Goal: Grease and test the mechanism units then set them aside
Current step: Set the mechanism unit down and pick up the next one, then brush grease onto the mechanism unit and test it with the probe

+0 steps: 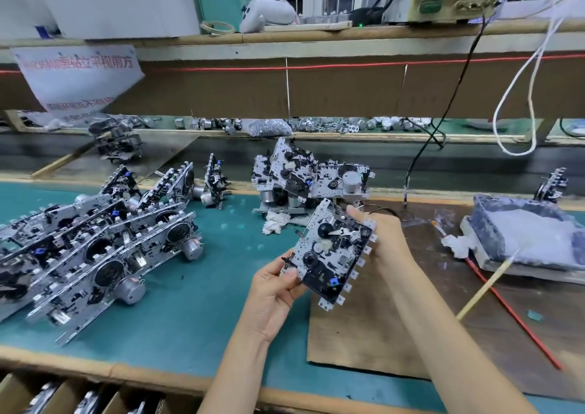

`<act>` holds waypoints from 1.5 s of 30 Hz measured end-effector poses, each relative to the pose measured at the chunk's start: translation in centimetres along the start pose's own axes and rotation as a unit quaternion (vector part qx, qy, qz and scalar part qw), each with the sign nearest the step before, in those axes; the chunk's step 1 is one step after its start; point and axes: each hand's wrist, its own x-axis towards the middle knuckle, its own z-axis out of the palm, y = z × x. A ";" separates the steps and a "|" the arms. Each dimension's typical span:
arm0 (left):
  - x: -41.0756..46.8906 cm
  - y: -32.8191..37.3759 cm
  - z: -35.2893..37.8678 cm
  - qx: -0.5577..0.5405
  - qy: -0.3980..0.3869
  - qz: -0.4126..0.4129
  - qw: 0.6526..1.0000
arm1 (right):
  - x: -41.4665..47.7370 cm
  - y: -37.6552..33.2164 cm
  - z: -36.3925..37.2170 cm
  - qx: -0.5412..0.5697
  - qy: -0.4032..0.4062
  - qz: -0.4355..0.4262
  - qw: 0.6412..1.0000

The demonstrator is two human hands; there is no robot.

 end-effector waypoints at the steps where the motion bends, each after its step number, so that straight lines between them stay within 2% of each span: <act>1: 0.0 0.0 0.1 0.008 0.004 -0.001 1.000 | 0.1 0.1 0.0 0.014 0.006 0.003 1.000; 7: 0.2 0.8 0.7 0.000 0.021 0.015 1.000 | 0.6 0.3 -2.1 0.121 0.067 0.032 0.990; 8: 0.5 1.3 1.1 -0.004 0.025 0.025 0.999 | 0.8 0.3 -2.7 0.092 0.054 0.046 0.993; 10: 1.4 2.3 2.1 0.008 0.029 0.047 0.998 | 1.1 0.3 -3.7 -0.042 0.001 0.092 0.995; 12: 3.1 3.4 3.9 0.026 0.035 0.062 0.997 | 1.1 0.3 -4.0 -0.175 -0.043 0.121 0.976; 14: 5.3 4.2 5.8 0.030 0.061 0.071 0.995 | 1.1 0.3 -4.0 -0.253 -0.064 0.116 0.958; 16: 7.8 4.8 7.7 0.033 0.095 0.077 0.992 | 1.0 0.3 -3.8 -0.285 -0.077 0.084 0.952; 21: 12.9 4.5 11.1 0.073 0.187 0.106 0.974 | 1.0 0.3 -2.7 -0.280 -0.105 0.011 0.954; 25: 15.6 3.6 11.8 0.127 0.239 0.108 0.957 | 1.0 0.4 -2.3 -0.269 -0.130 -0.004 0.954; 28: 16.2 3.7 11.7 0.196 0.241 0.107 0.944 | 1.0 0.3 -2.0 -0.262 -0.143 -0.011 0.954; 33: 15.3 4.9 10.5 0.248 0.218 0.070 0.941 | 0.6 -0.1 -1.0 -0.264 -0.152 -0.036 0.952; 37: 14.2 5.4 10.2 0.301 0.188 0.071 0.932 | 0.2 -0.3 -0.3 -0.261 -0.160 -0.047 0.951; 39: 13.3 5.9 9.6 0.343 0.189 0.102 0.914 | 0.0 -0.2 0.1 -0.258 -0.163 -0.049 0.951; 45: 9.4 8.6 5.6 0.486 0.207 0.189 0.828 | -0.7 0.5 1.9 -0.253 -0.184 -0.052 0.948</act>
